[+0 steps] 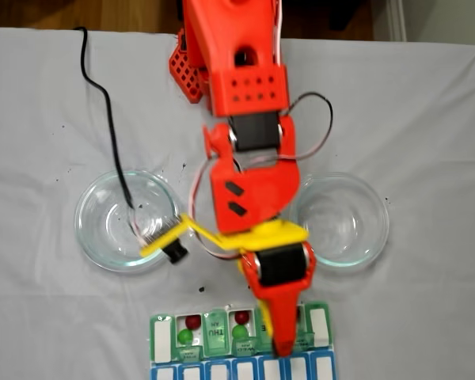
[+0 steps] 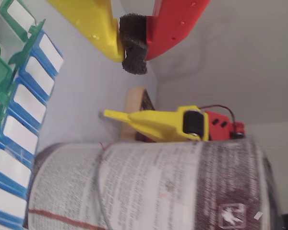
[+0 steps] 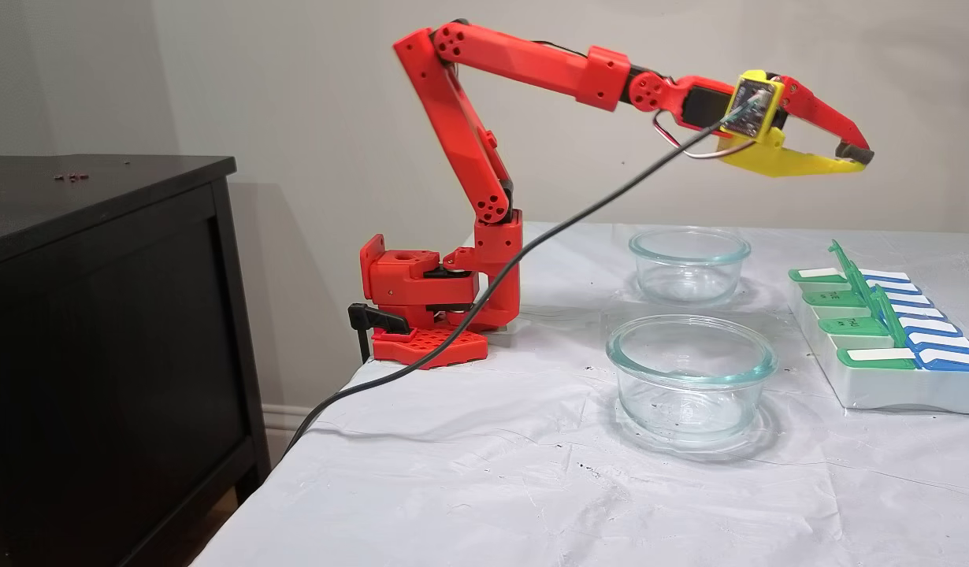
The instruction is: Sort medicines into box.
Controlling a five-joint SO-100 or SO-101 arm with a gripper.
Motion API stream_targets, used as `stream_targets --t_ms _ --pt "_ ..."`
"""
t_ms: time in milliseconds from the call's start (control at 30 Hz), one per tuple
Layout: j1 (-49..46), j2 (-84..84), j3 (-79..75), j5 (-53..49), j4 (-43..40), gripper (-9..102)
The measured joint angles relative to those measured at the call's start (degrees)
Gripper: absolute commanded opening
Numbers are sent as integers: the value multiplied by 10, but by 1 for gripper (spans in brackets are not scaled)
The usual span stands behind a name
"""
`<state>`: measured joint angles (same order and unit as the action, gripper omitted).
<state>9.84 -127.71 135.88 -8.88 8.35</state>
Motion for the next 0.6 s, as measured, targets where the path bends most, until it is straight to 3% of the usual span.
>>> stream_targets --t_ms 267,600 --pt "32 171 -83 8 36 0" --pt "41 199 -115 11 25 0"
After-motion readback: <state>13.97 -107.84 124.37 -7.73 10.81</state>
